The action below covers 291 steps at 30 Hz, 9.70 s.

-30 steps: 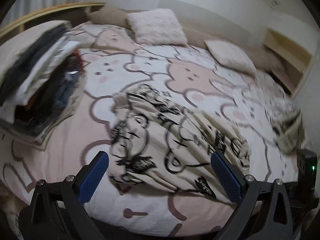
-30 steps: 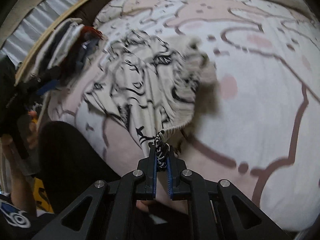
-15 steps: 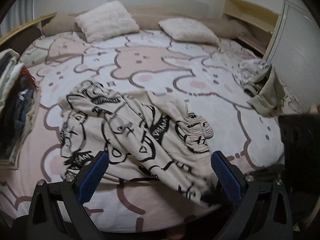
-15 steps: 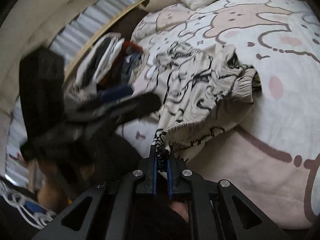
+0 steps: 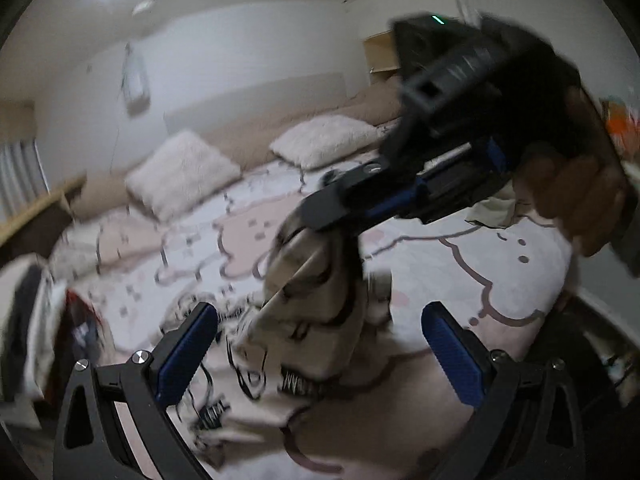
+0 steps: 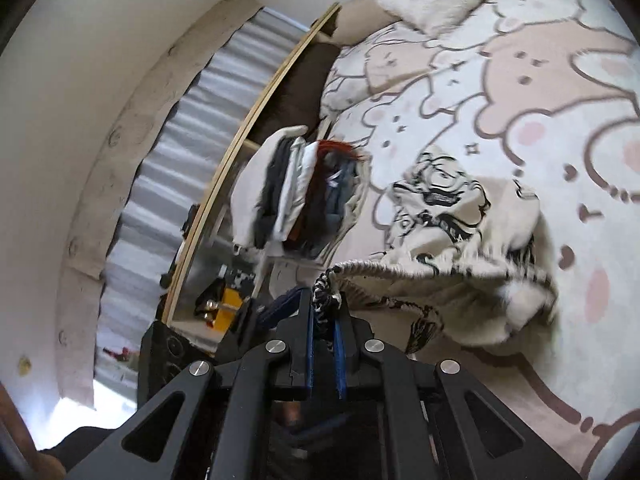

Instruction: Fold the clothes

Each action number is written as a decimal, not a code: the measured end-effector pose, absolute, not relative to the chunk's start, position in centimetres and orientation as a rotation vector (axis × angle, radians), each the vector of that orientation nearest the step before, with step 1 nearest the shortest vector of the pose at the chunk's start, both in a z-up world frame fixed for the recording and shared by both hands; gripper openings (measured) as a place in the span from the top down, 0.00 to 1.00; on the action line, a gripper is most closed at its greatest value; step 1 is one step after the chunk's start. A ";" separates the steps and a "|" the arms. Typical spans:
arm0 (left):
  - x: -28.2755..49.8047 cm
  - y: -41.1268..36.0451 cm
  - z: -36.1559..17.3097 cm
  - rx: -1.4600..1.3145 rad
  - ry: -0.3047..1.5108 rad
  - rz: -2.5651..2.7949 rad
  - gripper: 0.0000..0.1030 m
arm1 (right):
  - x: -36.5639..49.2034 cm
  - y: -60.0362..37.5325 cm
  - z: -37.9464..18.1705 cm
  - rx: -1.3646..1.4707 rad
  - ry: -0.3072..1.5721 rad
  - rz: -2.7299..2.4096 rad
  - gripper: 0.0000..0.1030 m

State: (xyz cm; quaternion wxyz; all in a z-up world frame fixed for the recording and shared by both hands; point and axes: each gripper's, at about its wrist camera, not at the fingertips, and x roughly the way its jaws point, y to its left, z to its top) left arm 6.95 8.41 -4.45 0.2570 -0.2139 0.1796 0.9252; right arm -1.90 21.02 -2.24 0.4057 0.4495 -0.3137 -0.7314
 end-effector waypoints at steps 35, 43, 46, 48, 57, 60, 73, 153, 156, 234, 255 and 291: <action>-2.3 2.6 3.4 -0.649 -0.106 2.557 0.96 | 3.8 24.2 -6.8 1.059 -0.486 -2.621 0.44; -1.7 0.9 11.3 -0.422 -0.109 2.629 0.96 | 3.7 19.4 -7.4 0.881 -0.599 -2.507 0.44; -1.4 0.6 13.2 -0.379 -0.114 2.642 0.96 | 3.3 17.8 -5.5 0.742 -0.684 -2.424 0.44; -1.3 0.4 14.1 -0.365 -0.129 2.641 0.96 | 3.2 16.6 -4.4 0.663 -0.726 -2.368 0.44; 0.6 -0.2 15.4 -0.323 -0.180 2.587 0.96 | 2.9 17.1 -3.9 0.579 -1.053 -2.309 0.55; 1.1 -0.7 15.5 -0.304 -0.183 2.582 0.96 | 3.5 18.1 -3.2 0.546 -1.074 -2.308 0.56; 2.9 -2.5 16.5 -0.260 -0.216 2.566 0.96 | 2.5 18.1 -2.6 0.592 -1.277 -2.037 0.56; -5.0 -1.1 -15.4 -1.330 -0.306 2.402 0.94 | 4.5 18.7 -13.2 1.295 0.328 -2.584 0.39; -4.5 -1.6 -15.5 -1.330 -0.335 2.404 0.94 | 3.5 17.5 -14.9 1.286 0.517 -2.566 0.41; -2.9 2.0 -8.9 -0.921 0.292 2.996 0.89 | 2.8 19.9 -8.0 0.914 0.442 -3.218 0.84; -6.6 0.0 24.4 -0.485 0.417 2.716 0.88 | 3.7 25.6 25.2 0.194 -0.232 -3.233 0.84; 0.4 3.4 -17.2 -1.550 0.198 2.298 0.75 | 7.0 27.5 -15.6 1.689 -0.266 -2.804 0.75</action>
